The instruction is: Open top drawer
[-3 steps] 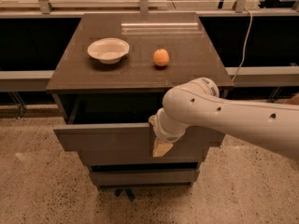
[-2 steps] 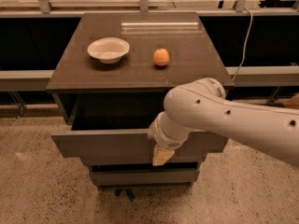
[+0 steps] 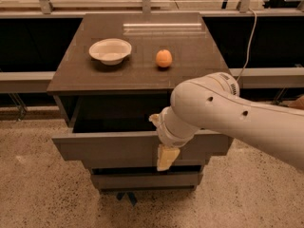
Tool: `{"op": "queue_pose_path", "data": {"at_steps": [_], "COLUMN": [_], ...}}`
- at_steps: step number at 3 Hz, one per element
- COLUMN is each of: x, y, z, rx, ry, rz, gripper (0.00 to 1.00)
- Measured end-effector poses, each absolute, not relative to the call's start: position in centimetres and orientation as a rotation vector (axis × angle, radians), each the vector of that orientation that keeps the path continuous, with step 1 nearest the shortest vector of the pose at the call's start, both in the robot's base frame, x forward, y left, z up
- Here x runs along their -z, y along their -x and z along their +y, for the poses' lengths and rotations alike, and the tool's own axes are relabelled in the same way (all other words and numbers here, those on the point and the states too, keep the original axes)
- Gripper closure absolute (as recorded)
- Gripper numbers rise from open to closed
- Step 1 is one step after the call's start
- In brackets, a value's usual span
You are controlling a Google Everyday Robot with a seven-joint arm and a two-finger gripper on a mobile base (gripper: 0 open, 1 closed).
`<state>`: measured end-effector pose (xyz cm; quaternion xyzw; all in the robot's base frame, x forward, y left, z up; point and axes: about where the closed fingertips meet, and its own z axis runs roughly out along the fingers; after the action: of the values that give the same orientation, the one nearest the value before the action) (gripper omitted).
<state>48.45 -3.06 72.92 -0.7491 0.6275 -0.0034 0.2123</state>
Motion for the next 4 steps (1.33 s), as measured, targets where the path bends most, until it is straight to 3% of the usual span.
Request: {"op": "queue_pose_path", "data": {"at_steps": [1,2,3,4], "x": [-72.6,-71.3,-68.8,-66.9], "y": [-51.4,-54.0,-54.3,-53.7], "z": [-2.7,-2.4,-2.6,-2.9], "rx": [-0.021,-0.138,-0.283,-0.370], "ry": [2.098,2.139,2.169,2.168], "rz": [1.721,1.720,1.758,1.793], "gripper": [0.00,0.00,0.18,0.29]}}
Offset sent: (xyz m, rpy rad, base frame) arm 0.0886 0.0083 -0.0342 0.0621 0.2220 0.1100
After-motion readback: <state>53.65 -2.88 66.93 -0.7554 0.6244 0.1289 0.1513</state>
